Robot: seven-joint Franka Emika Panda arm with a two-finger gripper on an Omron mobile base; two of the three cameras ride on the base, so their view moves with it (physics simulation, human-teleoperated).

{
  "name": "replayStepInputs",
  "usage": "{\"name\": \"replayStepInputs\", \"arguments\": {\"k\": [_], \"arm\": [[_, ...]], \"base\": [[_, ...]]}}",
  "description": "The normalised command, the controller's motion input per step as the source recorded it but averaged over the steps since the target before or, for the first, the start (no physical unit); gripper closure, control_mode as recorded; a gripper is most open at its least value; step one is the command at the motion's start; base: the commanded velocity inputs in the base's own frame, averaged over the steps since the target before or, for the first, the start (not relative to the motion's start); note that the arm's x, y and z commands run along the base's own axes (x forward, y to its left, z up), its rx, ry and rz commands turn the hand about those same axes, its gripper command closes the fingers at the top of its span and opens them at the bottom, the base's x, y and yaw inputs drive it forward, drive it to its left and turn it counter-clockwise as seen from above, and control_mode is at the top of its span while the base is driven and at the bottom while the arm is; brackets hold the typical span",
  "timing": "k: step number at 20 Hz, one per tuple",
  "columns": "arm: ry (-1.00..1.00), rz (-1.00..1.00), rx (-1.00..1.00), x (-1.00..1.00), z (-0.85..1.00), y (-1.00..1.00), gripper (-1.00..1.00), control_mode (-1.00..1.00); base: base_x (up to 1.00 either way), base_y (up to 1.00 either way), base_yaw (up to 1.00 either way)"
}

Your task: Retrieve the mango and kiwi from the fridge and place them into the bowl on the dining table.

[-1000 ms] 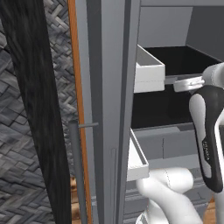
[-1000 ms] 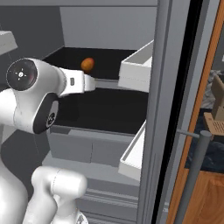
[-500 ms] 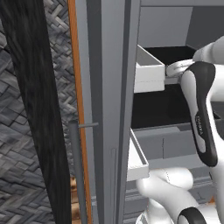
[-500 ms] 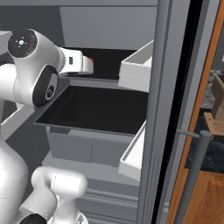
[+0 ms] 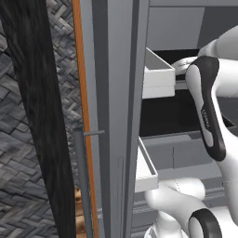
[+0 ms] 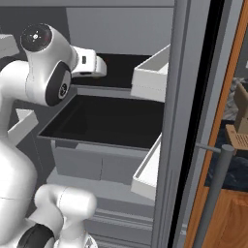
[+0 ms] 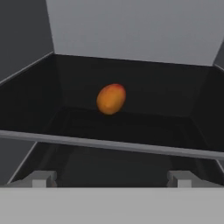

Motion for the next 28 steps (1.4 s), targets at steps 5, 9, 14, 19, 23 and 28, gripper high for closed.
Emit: {"name": "replayStepInputs", "arguments": {"k": [5,9,14,19,23,28], "arm": [[0.00,0.00,0.00,0.22,-0.14,0.15,-1.00,-1.00],[0.00,-0.02,0.00,0.37,-0.09,0.13,-1.00,-1.00],[0.04,-0.04,0.02,0.55,-0.01,0.01,-1.00,-1.00],[0.10,-0.04,0.05,0.65,0.00,0.00,-1.00,-1.00],[0.14,-0.01,0.01,0.64,0.00,0.00,-1.00,-1.00],[0.11,0.00,0.00,0.54,0.00,0.00,-1.00,-1.00]], "base": [[0.00,0.00,0.00],[0.00,0.00,0.00],[0.00,0.00,0.00],[0.00,0.00,0.00],[0.00,0.00,0.00],[0.00,0.00,0.00]]}}
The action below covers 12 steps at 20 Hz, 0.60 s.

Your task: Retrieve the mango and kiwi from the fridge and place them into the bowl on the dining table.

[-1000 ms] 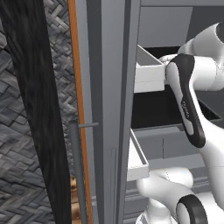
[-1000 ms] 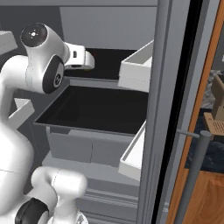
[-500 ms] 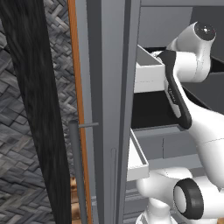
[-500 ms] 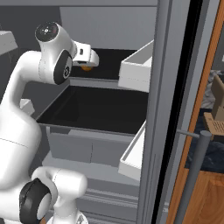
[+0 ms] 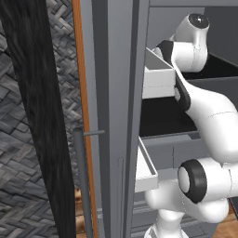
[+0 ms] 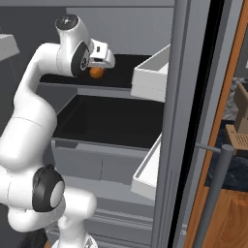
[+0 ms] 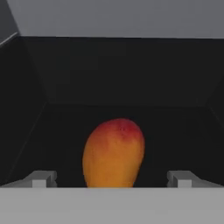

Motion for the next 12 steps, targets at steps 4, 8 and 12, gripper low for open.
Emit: {"name": "replayStepInputs", "arguments": {"k": [4,8,12], "arm": [[0.03,0.00,0.00,0.46,-0.03,0.00,-1.00,-1.00],[0.00,0.00,0.00,0.14,-0.17,0.00,-1.00,-1.00],[-0.08,0.00,0.00,-0.07,-0.19,0.00,-1.00,-1.00]], "base": [[0.00,0.00,0.00],[0.00,0.00,0.00],[0.00,0.00,0.00]]}}
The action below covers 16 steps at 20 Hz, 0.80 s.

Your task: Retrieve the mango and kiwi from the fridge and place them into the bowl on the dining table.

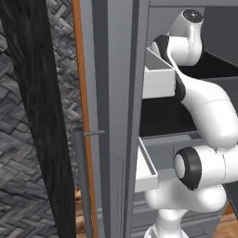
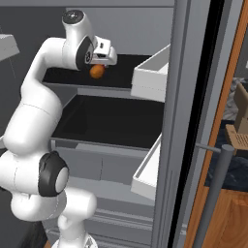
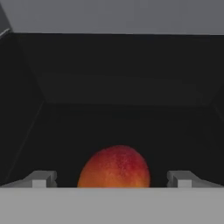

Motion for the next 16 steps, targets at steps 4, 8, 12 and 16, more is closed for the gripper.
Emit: {"name": "replayStepInputs", "arguments": {"k": [4,8,12,16], "arm": [[-0.14,0.00,0.00,-0.16,-0.18,0.00,-1.00,-1.00],[-0.13,0.00,0.00,-0.03,-0.15,0.00,-1.00,-1.00],[-0.03,0.00,0.00,0.16,-0.11,0.00,-1.00,-1.00],[0.01,0.00,0.00,0.35,-0.09,0.00,-1.00,-1.00]], "base": [[0.00,0.00,0.00],[0.00,0.00,0.00],[0.00,0.00,0.00],[0.00,0.00,0.00]]}}
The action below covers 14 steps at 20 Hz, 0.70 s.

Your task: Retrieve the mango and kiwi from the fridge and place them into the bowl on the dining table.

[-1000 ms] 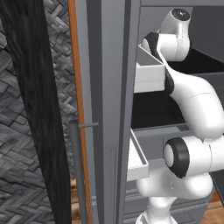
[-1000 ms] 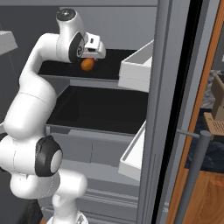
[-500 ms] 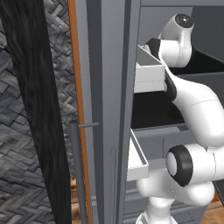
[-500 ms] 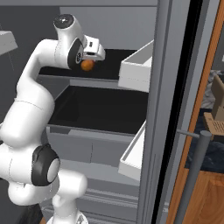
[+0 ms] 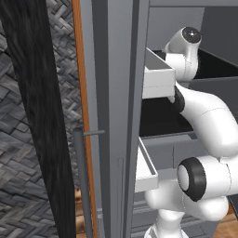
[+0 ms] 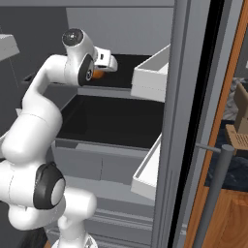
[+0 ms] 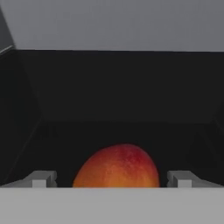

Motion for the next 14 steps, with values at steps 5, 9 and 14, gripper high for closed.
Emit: {"name": "replayStepInputs", "arguments": {"k": [5,9,14], "arm": [[0.04,0.00,0.00,0.32,-0.11,0.00,-1.00,-1.00],[0.12,-0.02,0.00,0.07,-0.21,0.00,-1.00,-1.00],[0.07,-0.05,0.00,-0.16,-0.31,0.00,-1.00,-1.00]], "base": [[0.00,0.00,0.00],[0.00,0.00,0.00],[0.00,0.00,0.00]]}}
